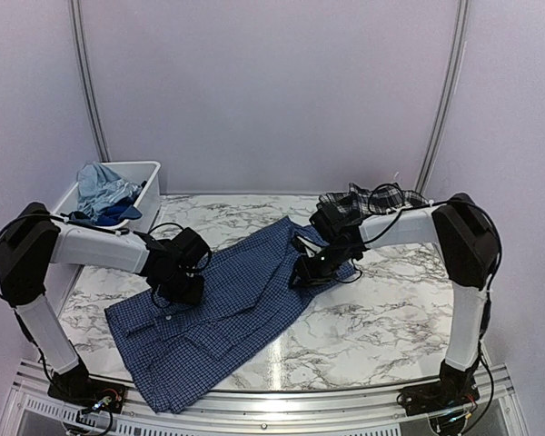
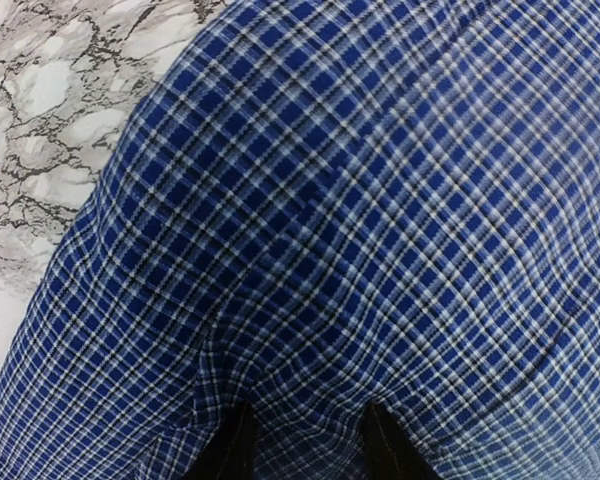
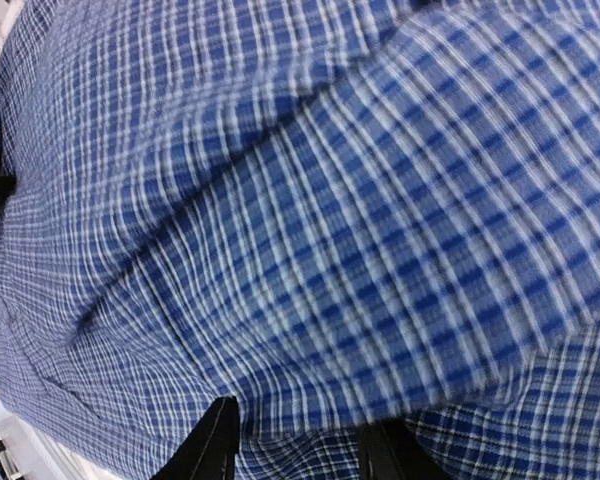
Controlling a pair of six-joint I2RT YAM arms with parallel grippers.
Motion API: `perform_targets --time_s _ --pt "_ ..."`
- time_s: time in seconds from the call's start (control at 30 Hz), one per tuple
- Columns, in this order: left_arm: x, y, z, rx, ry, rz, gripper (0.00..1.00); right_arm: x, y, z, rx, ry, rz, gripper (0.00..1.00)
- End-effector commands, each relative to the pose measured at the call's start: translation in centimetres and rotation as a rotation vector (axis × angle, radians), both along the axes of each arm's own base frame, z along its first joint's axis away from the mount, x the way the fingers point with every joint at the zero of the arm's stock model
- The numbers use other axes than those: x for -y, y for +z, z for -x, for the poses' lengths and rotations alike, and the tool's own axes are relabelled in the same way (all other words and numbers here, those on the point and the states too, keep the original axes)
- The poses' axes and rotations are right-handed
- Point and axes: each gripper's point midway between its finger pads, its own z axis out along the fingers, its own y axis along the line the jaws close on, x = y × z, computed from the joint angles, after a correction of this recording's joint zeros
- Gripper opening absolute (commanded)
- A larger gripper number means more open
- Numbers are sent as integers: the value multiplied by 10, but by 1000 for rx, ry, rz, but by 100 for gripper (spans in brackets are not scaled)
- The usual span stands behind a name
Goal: Fold and stack the mixed laundry pile
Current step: Rotate the rectangle-folded shirt at the center of the board.
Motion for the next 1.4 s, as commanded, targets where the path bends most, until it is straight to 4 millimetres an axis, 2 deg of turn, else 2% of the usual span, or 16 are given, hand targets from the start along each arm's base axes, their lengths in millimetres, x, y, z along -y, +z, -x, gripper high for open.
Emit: perform_targets --time_s 0.0,0.1,0.2,0.27,0.33,0.47,0.6,0.67,0.7,0.87,0.93,1.03,1.1,1.2,1.3,1.37 --pt "-52 -39 48 -148 108 -110 38 -14 -46 -8 -51 38 63 40" --pt "-70 -44 61 -164 170 -119 36 -29 -54 -29 -41 67 75 40" --pt "-61 -42 62 -170 180 -51 36 -29 -64 -61 0 64 127 40" --pt "-46 -40 61 -184 159 9 35 -17 -67 -87 15 30 145 39" --pt "-27 -34 57 -177 103 40 35 5 -64 -118 41 -23 148 39" --pt "24 -22 54 -184 19 128 35 37 -53 -164 102 -90 153 39" --pt "79 -7 50 -188 -12 215 36 49 -36 -189 148 -113 142 39" --pt "94 3 46 -183 19 257 36 47 -19 -193 177 -111 124 39" --pt "95 7 44 -180 43 269 36 45 -8 -193 191 -106 109 40" --pt "98 38 39 -133 103 346 39 32 65 -181 274 -74 -5 42" --pt "98 56 35 -84 76 365 41 25 86 -166 281 -53 -45 42" --pt "89 76 26 0 52 361 42 6 103 -131 268 4 -86 42" --pt "79 72 20 7 53 338 42 -4 102 -100 233 35 -114 42" --pt "77 60 17 -12 26 310 41 -14 89 -54 165 57 -140 42" --pt "89 50 17 -39 -16 315 39 -15 61 -12 81 58 -137 41" --pt "95 44 17 -52 -28 328 38 -13 45 5 38 43 -144 40"
